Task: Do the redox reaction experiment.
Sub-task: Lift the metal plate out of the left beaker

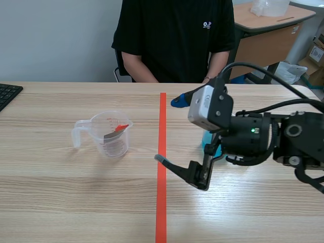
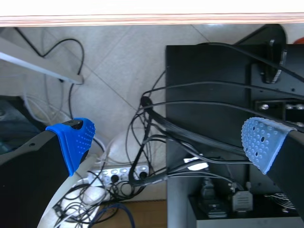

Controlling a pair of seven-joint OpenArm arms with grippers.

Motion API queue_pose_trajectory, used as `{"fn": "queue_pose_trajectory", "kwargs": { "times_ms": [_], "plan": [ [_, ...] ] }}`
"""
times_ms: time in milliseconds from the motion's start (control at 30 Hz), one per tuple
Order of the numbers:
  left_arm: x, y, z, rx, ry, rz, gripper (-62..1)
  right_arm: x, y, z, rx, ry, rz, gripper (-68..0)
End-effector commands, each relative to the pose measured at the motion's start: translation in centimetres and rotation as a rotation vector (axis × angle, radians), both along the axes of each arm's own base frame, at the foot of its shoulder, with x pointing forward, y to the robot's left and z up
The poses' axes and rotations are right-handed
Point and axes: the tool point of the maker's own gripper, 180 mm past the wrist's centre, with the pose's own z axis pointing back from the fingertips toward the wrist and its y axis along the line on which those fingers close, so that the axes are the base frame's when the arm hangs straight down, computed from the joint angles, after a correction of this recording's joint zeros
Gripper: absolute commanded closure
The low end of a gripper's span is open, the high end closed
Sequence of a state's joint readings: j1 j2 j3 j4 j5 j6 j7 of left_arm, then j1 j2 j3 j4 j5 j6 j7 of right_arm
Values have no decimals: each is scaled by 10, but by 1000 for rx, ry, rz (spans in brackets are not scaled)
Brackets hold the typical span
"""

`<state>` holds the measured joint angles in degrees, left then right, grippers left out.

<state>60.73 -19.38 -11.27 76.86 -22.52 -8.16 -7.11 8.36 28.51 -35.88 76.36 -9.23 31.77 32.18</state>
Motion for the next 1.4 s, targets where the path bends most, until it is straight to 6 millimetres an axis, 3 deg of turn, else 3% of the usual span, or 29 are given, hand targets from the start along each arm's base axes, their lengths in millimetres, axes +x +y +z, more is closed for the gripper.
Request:
{"fn": "queue_pose_trajectory", "kwargs": {
  "times_ms": [0,233,467,633,867,1267,1367],
  "plan": [
    [6,1,4,-1,-22,-2,-623,8,12,17,46,-49,21,-679],
    [5,1,4,-1,-21,-3,-623,15,56,19,56,-94,84,-679],
    [5,1,4,-1,-21,-3,-623,11,82,22,30,-135,141,-679],
    [5,1,4,-1,-21,-3,-623,7,84,17,4,-144,160,-556],
    [5,1,4,-1,-21,-3,-623,18,82,24,21,-209,105,-398],
    [5,1,4,-1,-20,-3,-623,17,82,25,26,-210,108,-43],
    [5,1,4,-1,-20,-3,-623,17,82,25,27,-210,108,-15]
  ]
}}
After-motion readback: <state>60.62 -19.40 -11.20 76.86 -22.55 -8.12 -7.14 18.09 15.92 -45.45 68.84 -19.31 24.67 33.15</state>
